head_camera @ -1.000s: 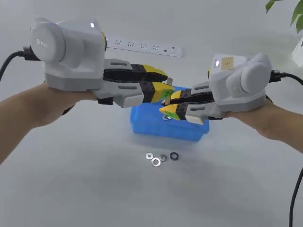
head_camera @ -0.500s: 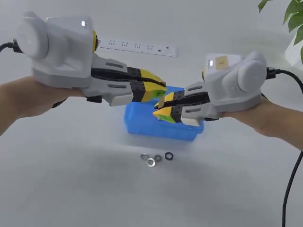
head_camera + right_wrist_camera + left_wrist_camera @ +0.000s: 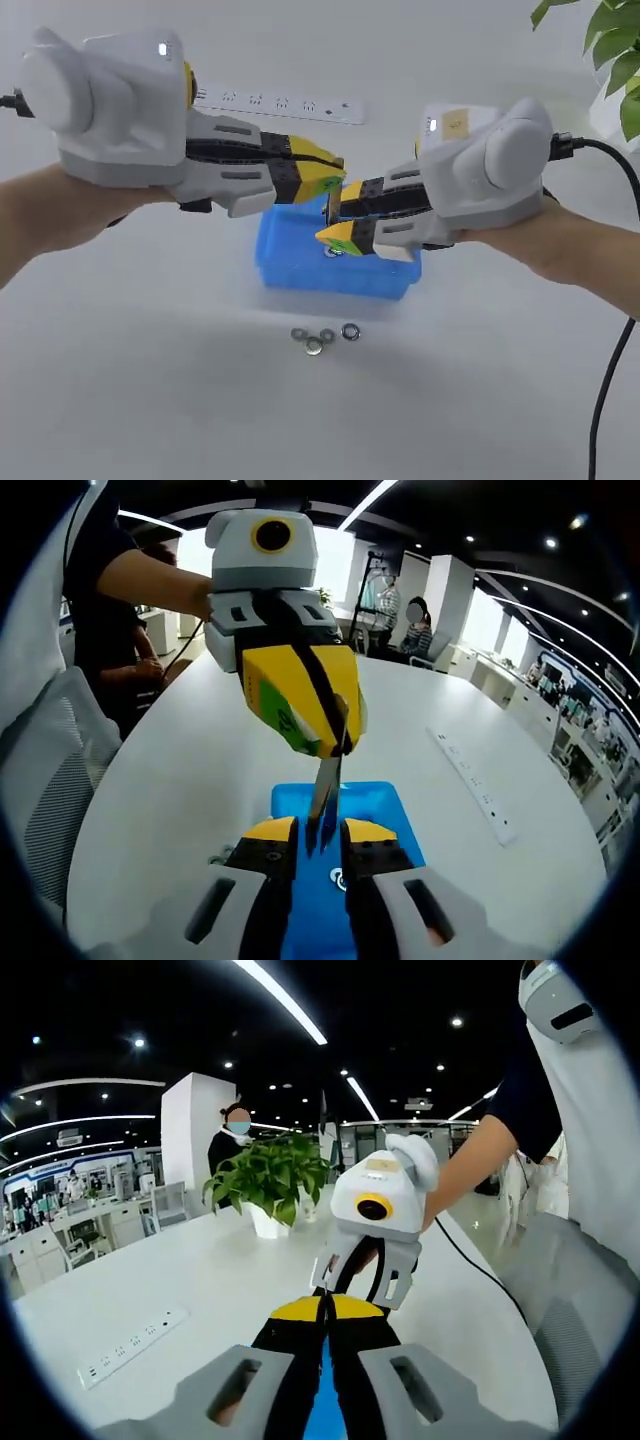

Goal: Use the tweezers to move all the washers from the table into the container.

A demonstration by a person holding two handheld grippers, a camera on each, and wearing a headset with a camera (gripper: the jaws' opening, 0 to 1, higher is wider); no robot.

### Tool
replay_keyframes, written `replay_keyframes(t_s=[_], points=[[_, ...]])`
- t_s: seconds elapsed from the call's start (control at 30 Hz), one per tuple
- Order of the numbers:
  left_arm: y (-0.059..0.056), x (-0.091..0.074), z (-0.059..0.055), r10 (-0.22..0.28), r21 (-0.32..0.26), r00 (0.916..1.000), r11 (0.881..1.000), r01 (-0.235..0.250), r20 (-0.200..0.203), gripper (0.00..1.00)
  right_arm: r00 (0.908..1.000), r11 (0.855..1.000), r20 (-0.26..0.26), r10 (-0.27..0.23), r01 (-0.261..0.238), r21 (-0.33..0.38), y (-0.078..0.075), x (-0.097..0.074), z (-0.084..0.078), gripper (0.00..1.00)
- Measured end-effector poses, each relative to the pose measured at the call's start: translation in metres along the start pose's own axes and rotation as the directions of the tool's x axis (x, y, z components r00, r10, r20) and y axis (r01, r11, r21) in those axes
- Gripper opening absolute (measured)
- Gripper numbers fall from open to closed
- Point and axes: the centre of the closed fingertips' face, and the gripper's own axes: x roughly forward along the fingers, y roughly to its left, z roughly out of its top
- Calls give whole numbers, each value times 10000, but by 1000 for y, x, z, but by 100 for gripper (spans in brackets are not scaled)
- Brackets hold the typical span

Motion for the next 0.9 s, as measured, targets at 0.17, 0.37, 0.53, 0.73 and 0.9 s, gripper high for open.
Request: replay_keyframes(t_s=[0.17,0.37,0.53,0.73,0.9], points=[[2,-5,12,217,249,9994,9994,-223,274,4,9997,9996,141,-207,204,184,4,-5,2,25],[-2,-13,33,320,674,9977,9971,-360,596,4,9922,9925,467,-1157,1136,462,0,-24,9,37],[-11,-20,35,192,863,9987,9960,-232,467,4,9819,9833,898,-1669,1590,887,3,-45,18,46],[-33,-30,33,40,881,9992,9961,-76,409,4,9814,9805,859,-1715,1616,1116,27,-63,12,54],[-64,-32,27,-37,756,9988,9971,1,484,4,9793,9718,975,-1776,1589,1743,55,-79,4,59]])
